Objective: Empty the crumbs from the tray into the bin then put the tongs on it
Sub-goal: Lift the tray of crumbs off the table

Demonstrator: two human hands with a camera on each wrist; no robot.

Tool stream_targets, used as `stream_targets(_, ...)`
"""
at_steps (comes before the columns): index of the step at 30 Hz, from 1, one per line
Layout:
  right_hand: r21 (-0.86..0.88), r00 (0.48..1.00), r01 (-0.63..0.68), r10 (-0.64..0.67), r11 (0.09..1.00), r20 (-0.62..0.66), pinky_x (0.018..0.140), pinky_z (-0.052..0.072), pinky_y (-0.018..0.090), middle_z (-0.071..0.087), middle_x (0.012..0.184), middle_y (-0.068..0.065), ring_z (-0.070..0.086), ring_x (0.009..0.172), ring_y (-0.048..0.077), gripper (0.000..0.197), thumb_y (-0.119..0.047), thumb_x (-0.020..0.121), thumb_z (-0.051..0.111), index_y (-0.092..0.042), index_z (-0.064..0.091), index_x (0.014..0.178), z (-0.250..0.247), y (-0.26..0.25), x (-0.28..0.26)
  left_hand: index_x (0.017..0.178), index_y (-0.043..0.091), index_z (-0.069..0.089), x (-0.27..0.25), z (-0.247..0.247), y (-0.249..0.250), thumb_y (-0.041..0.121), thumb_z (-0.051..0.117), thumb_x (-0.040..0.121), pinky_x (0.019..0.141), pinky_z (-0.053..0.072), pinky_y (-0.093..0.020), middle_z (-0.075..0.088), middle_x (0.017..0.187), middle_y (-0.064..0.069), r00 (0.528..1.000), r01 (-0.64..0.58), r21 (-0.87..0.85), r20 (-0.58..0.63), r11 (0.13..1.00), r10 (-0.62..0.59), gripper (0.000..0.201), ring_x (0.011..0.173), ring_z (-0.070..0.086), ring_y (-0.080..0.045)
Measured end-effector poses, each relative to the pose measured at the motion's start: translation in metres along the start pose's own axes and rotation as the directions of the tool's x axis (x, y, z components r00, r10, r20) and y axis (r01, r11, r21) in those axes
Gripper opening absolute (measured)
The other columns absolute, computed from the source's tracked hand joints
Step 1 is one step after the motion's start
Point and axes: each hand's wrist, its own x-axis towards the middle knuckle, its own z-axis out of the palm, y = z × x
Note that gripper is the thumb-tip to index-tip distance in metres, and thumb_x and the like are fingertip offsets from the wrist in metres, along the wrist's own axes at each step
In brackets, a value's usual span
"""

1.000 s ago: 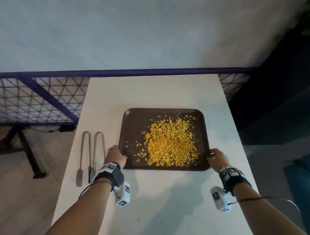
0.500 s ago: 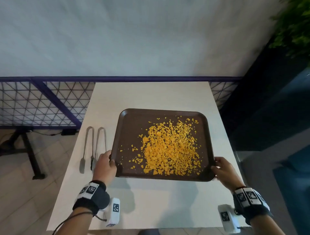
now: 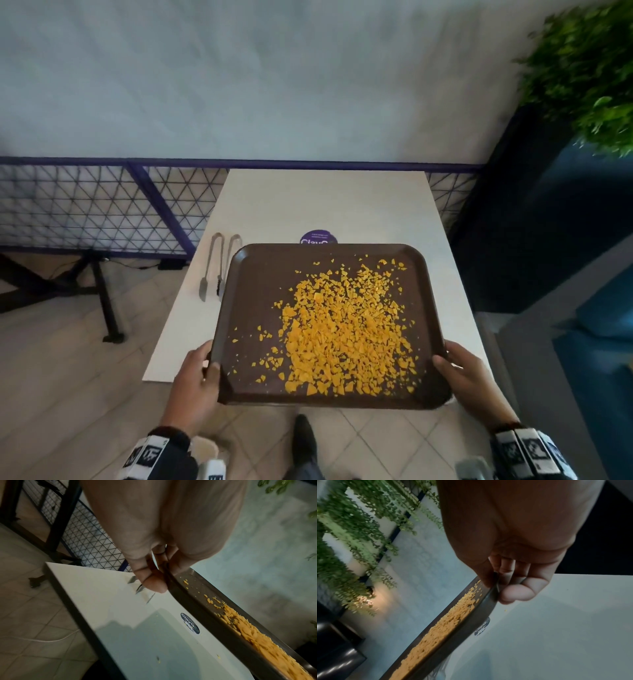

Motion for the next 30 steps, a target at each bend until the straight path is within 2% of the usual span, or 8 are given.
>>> stream_targets(4,-0.002,1.0,0.004,-0.004,1.0,0.024,0.077,0.062,0.041,0.076,0.1,0.0,0.074,0.09,0.021,0.024,-0.007,0.095,0.058,-0.026,0.063,0.109,0.014,-0.002,-0.038,0.125,0.018,0.055,-0.036,-0.013,-0.034,0.002,0.052,0.097,0.084,0.046,-0.03,0.062,0.116,-0.001,0.999,0.046,-0.075,-0.012,0.996,-0.047,0.032,0.103,0.061,-0.023)
stream_targets(8,0.016,0.998,0.006,-0.007,1.0,0.07,0.08,0.061,0.042,0.077,0.099,-0.001,0.074,0.092,0.018,0.023,-0.012,0.091,0.062,-0.028,0.064,0.108,0.035,-0.004,-0.071,0.111,0.02,0.058,-0.058,-0.031,-0.05,0.001,0.053,0.095,0.066,0.043,-0.02,0.066,0.099,0.0,0.994,0.083,-0.138,-0.058,0.987,-0.092,0.026,0.089,0.063,-0.016)
stream_targets(14,-0.021,0.996,0.019,-0.017,1.0,0.089,0.082,0.059,0.042,0.078,0.101,-0.003,0.074,0.093,0.017,0.028,-0.007,0.092,0.062,-0.028,0.067,0.11,0.082,-0.004,-0.116,0.113,0.028,0.057,-0.071,-0.065,-0.098,0.02,0.048,0.101,0.087,0.049,-0.04,0.066,0.103,0.004,0.992,0.102,-0.125,-0.061,0.987,-0.11,0.017,0.096,0.064,-0.02)
stream_targets(19,-0.084,0.995,-0.006,0.015,0.996,0.101,0.077,0.059,0.041,0.077,0.098,-0.007,0.074,0.088,0.014,0.032,-0.002,0.09,0.062,-0.03,0.068,0.106,0.134,-0.003,-0.157,0.117,0.019,0.06,-0.083,-0.096,-0.148,0.03,0.045,0.102,0.08,0.04,-0.033,0.063,0.098,0.004,0.984,0.091,-0.017,-0.152,0.996,-0.093,0.024,0.091,0.057,-0.019)
stream_targets(23,-0.044,0.986,-0.091,0.096,0.995,0.133,0.077,0.059,0.04,0.072,0.105,0.01,0.07,0.093,0.02,0.025,0.001,0.089,0.061,-0.011,0.064,0.11,0.172,0.008,-0.186,0.112,0.016,0.061,-0.096,-0.114,-0.196,0.027,0.047,0.101,0.078,0.041,-0.034,0.06,0.093,0.004,0.977,0.097,0.059,-0.194,0.994,-0.084,0.021,0.087,0.057,-0.021)
stream_targets(26,0.023,0.965,-0.201,0.194,0.979,0.179,0.067,0.058,0.026,0.064,0.11,0.017,0.071,0.089,0.013,0.026,0.012,0.088,0.054,0.003,0.056,0.113,0.192,0.014,-0.206,0.111,0.016,0.06,-0.109,-0.126,-0.222,0.026,0.047,0.101,0.079,0.043,-0.036,0.06,0.093,0.005,0.978,0.097,0.07,-0.194,0.993,-0.082,0.019,0.09,0.06,-0.025)
stream_targets(28,-0.001,0.939,-0.267,0.26,0.964,0.225,0.073,0.058,0.032,0.065,0.116,0.016,0.068,0.102,0.021,0.029,0.01,0.088,0.055,-0.001,0.057,0.115,0.199,0.022,-0.215,0.114,0.014,0.06,-0.118,-0.13,-0.236,0.026,0.047,0.101,0.082,0.043,-0.036,0.06,0.096,0.003,0.978,0.12,0.08,-0.178,0.99,-0.104,0.022,0.092,0.059,-0.025)
stream_targets(30,-0.028,0.91,-0.308,0.303,0.951,0.284,0.089,0.056,0.049,0.068,0.117,0.01,0.064,0.111,0.028,0.035,0.008,0.088,0.057,-0.011,0.059,0.118,0.202,0.03,-0.222,0.118,0.014,0.06,-0.128,-0.132,-0.251,0.03,0.045,0.101,0.086,0.046,-0.039,0.065,0.103,-0.002,0.98,0.144,0.111,-0.157,0.983,-0.125,0.027,0.098,0.061,-0.028)
